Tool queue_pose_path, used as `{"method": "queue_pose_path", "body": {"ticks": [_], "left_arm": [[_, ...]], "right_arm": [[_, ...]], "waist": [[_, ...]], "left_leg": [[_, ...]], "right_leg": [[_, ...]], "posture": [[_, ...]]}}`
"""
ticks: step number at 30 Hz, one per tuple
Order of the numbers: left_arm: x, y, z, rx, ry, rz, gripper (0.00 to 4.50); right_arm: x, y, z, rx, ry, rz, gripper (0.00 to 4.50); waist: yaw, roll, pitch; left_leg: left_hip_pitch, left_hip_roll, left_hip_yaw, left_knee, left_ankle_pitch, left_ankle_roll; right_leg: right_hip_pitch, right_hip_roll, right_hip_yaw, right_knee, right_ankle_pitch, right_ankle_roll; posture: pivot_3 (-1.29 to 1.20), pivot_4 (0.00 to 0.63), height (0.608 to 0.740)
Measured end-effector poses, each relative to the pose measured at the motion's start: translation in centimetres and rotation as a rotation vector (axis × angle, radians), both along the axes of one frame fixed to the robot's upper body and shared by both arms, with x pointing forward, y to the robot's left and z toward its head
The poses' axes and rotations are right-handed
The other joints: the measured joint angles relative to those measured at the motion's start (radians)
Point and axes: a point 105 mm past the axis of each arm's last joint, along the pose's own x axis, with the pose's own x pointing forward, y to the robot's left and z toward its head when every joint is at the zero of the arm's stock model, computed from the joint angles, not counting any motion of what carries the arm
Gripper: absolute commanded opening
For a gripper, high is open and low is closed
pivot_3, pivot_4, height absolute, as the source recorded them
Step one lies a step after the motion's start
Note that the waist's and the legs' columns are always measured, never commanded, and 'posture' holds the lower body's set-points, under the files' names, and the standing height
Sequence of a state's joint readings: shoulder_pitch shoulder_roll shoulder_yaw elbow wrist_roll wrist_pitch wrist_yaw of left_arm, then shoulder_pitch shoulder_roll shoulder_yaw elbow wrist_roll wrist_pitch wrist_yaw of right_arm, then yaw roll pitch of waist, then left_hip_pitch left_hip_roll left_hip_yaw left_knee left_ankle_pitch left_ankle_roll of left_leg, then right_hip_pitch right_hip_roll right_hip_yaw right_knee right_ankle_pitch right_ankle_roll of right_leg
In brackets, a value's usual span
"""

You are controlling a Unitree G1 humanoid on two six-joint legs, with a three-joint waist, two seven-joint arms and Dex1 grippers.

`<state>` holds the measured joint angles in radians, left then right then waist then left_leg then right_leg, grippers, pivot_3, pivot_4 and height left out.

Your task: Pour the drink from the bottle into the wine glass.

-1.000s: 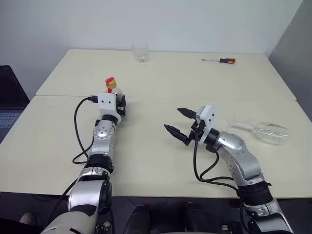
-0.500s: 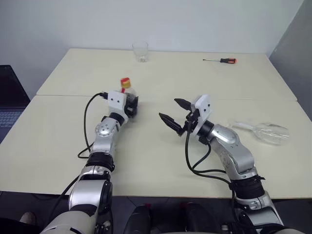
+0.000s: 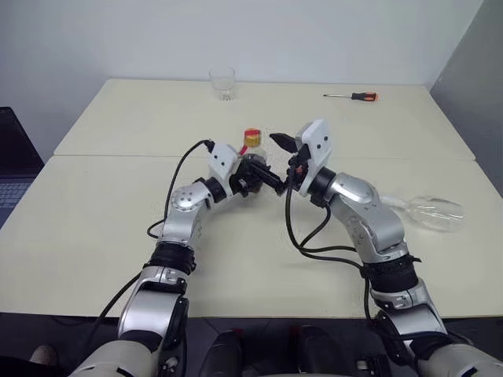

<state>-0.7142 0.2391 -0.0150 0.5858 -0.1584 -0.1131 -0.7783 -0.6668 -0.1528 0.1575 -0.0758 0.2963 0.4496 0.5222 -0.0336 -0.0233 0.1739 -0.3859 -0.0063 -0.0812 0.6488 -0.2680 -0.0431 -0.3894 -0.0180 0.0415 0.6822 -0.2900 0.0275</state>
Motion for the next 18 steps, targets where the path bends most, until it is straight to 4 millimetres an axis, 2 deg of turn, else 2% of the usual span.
{"method": "queue_pose_path", "body": {"ticks": [16, 18], "left_arm": [[-0.5, -0.5, -0.5, 0.003, 0.024, -0.048, 2.18], [-0.5, -0.6, -0.4, 0.005, 0.021, -0.056, 2.18]], "right_arm": [[2.6, 0.8, 0.8, 0.013, 0.043, -0.024, 4.50], [2.7, 0.7, 1.1, 0.021, 0.040, -0.025, 4.13]], "waist": [[-0.001, 0.000, 0.000], [0.000, 0.000, 0.000]], "left_leg": [[0.000, 0.000, 0.000, 0.000, 0.000, 0.000], [0.000, 0.000, 0.000, 0.000, 0.000, 0.000]], "right_leg": [[0.000, 0.000, 0.000, 0.000, 0.000, 0.000], [0.000, 0.000, 0.000, 0.000, 0.000, 0.000]], "posture": [[0.00, 0.150, 0.740], [0.00, 0.150, 0.740]]}}
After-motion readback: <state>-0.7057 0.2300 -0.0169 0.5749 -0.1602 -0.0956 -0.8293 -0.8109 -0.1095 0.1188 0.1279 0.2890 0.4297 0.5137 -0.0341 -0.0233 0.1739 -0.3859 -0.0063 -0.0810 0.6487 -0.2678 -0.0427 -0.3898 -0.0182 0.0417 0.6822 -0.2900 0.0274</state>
